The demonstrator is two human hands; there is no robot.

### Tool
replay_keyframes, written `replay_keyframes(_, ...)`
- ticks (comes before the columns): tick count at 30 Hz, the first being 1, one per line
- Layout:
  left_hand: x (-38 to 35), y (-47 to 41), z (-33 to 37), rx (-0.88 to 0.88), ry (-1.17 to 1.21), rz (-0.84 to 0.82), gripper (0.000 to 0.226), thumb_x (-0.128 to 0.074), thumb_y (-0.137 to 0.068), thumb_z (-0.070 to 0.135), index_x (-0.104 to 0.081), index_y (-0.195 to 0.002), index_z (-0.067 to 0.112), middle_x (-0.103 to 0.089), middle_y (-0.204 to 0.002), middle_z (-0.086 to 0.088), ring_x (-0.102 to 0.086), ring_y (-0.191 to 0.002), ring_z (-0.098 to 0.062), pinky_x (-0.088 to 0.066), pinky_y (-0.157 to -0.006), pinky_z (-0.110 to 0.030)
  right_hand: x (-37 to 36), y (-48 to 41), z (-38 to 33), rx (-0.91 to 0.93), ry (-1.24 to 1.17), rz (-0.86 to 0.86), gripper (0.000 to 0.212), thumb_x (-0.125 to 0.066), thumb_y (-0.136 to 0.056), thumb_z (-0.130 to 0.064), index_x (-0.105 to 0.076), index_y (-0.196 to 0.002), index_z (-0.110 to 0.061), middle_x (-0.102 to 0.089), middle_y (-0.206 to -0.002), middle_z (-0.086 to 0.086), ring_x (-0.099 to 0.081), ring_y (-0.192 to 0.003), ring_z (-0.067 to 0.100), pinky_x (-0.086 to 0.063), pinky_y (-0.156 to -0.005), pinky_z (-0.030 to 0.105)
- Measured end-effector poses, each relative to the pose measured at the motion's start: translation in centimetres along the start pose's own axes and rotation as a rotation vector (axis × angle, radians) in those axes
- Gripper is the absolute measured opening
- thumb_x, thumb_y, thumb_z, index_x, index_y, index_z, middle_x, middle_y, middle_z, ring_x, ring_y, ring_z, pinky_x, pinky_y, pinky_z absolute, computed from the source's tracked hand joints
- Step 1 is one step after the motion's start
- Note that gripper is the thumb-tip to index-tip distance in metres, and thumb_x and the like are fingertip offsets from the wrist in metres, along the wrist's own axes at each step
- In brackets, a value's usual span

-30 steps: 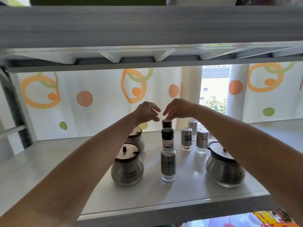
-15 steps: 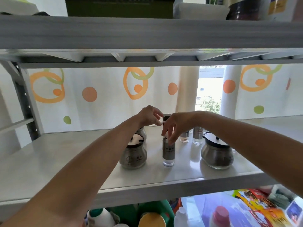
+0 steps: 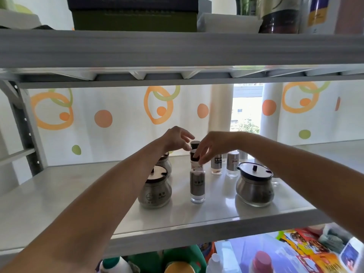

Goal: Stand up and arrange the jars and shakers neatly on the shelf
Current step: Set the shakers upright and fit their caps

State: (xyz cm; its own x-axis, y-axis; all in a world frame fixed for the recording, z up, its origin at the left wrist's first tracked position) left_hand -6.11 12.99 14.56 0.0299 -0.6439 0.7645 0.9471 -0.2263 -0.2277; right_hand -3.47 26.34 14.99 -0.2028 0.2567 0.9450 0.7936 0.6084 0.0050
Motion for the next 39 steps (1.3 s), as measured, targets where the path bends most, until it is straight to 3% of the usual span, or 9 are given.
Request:
replay_keyframes(2,0.3,-0.7,0.2,-0.007,-0.003,0.032,0.041,-0.068,-0.080,0.009,-0.064,-0.121,0.012,-0.065,-0.120,-0.014,-0.059,-0.109,-0.021,-0.041,-0.088,-0.027,2.2,0.2,1.6,-0.029,-0.019,0.099,0.030,-0.071,-0.080,-0.024,-0.071,-0.106,-0.010,-0.072,-0.101,0.009,-0.062,-0.074,0.011,-0.052,-0.081,0.032)
replay_keyframes(5,-0.2,-2.0,0.7,-0.002,-0.020,0.063,0.039,-0.067,-0.084,0.014,-0.064,-0.122,0.012,-0.063,-0.123,-0.013,-0.057,-0.116,-0.023,-0.038,-0.091,-0.024,4.3,0.3,4.8,-0.112,-0.014,0.246,0.028,-0.071,-0.080,-0.015,-0.069,-0.103,0.000,-0.072,-0.100,0.015,-0.058,-0.061,0.008,-0.051,-0.071,0.023)
replay_keyframes(7,-1.0,-3.1,1.1,-0.008,-0.047,0.064,0.039,-0.068,-0.083,0.017,-0.064,-0.121,0.012,-0.064,-0.123,-0.013,-0.057,-0.117,-0.021,-0.037,-0.090,-0.021,4.6,0.1,6.8,-0.183,-0.021,0.311,0.027,-0.073,-0.079,-0.013,-0.069,-0.102,0.001,-0.072,-0.099,0.015,-0.057,-0.060,0.008,-0.050,-0.066,0.019)
replay_keyframes(9,-1.6,-4.1,1.4,-0.008,-0.065,0.069,0.038,-0.069,-0.083,0.017,-0.065,-0.120,0.012,-0.065,-0.122,-0.012,-0.057,-0.115,-0.021,-0.037,-0.089,-0.020,4.5,-0.4,8.2,-0.239,-0.019,0.341,0.027,-0.075,-0.077,-0.014,-0.071,-0.100,-0.002,-0.071,-0.099,0.013,-0.061,-0.066,0.013,-0.054,-0.075,0.027)
replay_keyframes(13,-2.7,-6.3,1.9,0.001,-0.112,0.076,0.037,-0.069,-0.082,0.019,-0.066,-0.118,0.014,-0.065,-0.121,-0.009,-0.059,-0.113,-0.020,-0.045,-0.096,-0.026,4.0,-1.7,9.8,-0.303,0.024,0.365,0.025,-0.077,-0.075,-0.021,-0.072,-0.098,-0.012,-0.072,-0.100,0.005,-0.066,-0.092,0.021,-0.052,-0.093,0.039)
replay_keyframes(17,-4.0,-8.3,2.2,-0.002,-0.170,0.043,0.039,-0.072,-0.080,0.020,-0.067,-0.118,0.014,-0.066,-0.121,-0.008,-0.059,-0.113,-0.020,-0.046,-0.101,-0.037,4.0,-2.6,11.7,-0.345,0.025,0.374,0.026,-0.078,-0.074,-0.022,-0.072,-0.098,-0.014,-0.071,-0.102,0.003,-0.066,-0.095,0.020,-0.052,-0.093,0.039)
replay_keyframes(29,-8.3,-13.8,2.8,0.000,-0.287,-0.025,0.040,-0.072,-0.080,0.016,-0.063,-0.119,0.015,-0.060,-0.129,-0.005,-0.056,-0.118,-0.022,-0.044,-0.103,-0.038,4.1,-4.2,16.5,-0.407,0.092,0.386,0.026,-0.073,-0.078,-0.018,-0.069,-0.104,-0.020,-0.069,-0.110,0.000,-0.064,-0.099,0.018,-0.052,-0.092,0.038)
replay_keyframes(34,-9.7,-15.6,3.3,-0.003,-0.296,-0.012,0.040,-0.075,-0.077,0.017,-0.064,-0.116,0.013,-0.063,-0.122,-0.004,-0.059,-0.112,-0.022,-0.047,-0.098,-0.036,3.8,-5.6,17.0,-0.385,0.095,0.383,0.021,-0.072,-0.080,-0.018,-0.070,-0.101,-0.019,-0.070,-0.107,-0.001,-0.065,-0.096,0.015,-0.054,-0.089,0.035)
replay_keyframes(39,-11.4,-16.5,3.2,0.001,-0.311,-0.001,0.039,-0.079,-0.073,0.025,-0.070,-0.108,0.012,-0.070,-0.107,-0.006,-0.065,-0.100,-0.023,-0.047,-0.078,-0.030,3.3,-6.5,17.3,-0.380,0.134,0.336,0.024,-0.073,-0.078,-0.024,-0.073,-0.101,-0.020,-0.071,-0.108,0.000,-0.064,-0.102,0.018,-0.053,-0.091,0.034)
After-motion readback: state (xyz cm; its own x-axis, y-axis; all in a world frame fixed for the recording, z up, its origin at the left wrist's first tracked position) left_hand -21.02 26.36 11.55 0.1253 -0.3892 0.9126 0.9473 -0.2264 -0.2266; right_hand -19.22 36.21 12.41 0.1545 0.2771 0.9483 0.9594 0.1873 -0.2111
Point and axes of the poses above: each hand's wrist, its own y-axis away from the middle knuckle, its own x-axis out of the back of the hand, z = x × y, the point moved 5 cm from there along -y, towards the middle knuckle
